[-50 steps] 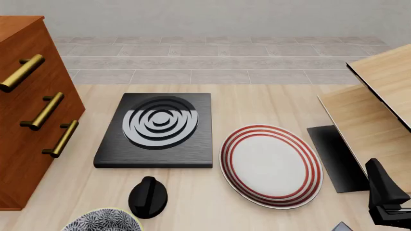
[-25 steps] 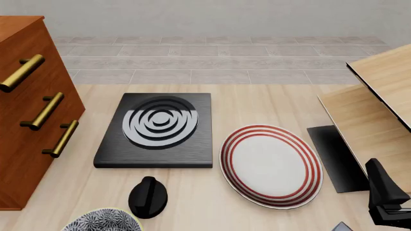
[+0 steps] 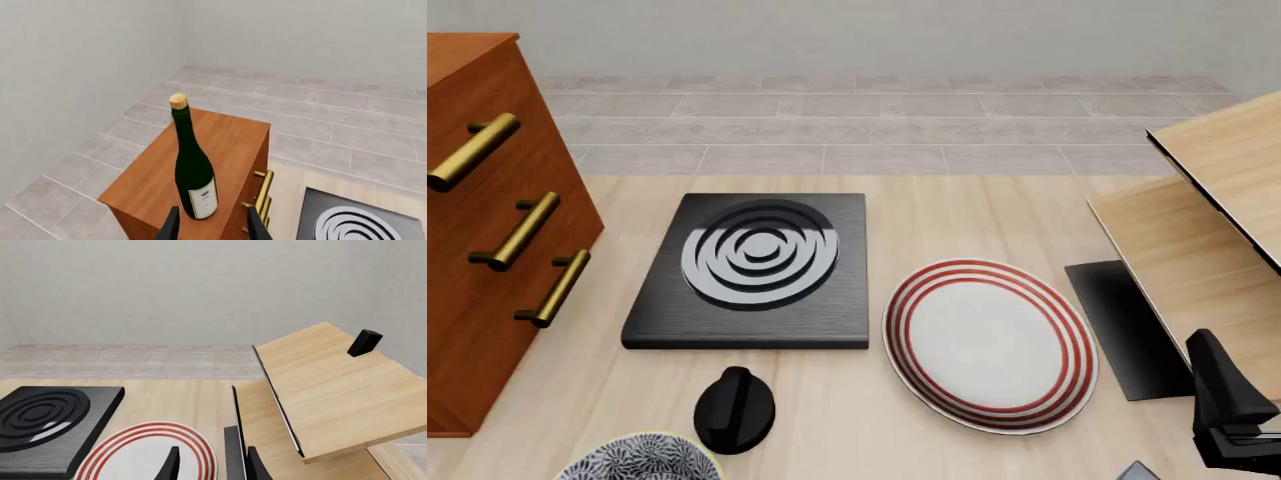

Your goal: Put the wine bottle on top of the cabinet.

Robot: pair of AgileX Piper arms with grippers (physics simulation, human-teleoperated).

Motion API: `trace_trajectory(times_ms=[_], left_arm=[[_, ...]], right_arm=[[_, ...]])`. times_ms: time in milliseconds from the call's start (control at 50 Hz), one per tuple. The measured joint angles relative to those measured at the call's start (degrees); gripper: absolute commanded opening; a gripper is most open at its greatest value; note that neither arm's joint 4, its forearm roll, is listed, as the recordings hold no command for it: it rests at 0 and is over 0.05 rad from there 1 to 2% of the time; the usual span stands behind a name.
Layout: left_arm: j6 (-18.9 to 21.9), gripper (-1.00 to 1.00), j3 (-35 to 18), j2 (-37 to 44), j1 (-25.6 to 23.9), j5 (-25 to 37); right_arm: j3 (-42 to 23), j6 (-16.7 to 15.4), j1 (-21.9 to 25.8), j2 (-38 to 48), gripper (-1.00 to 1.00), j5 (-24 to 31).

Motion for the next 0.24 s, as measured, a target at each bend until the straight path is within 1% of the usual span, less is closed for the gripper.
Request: trace_trajectory(times_ms=[240], left_arm=[[0.4,1.0,2.3,-6.8,-2.8,3.6]], right_arm=[[0.0,0.0,0.0,0.0,1.0,0.0]])
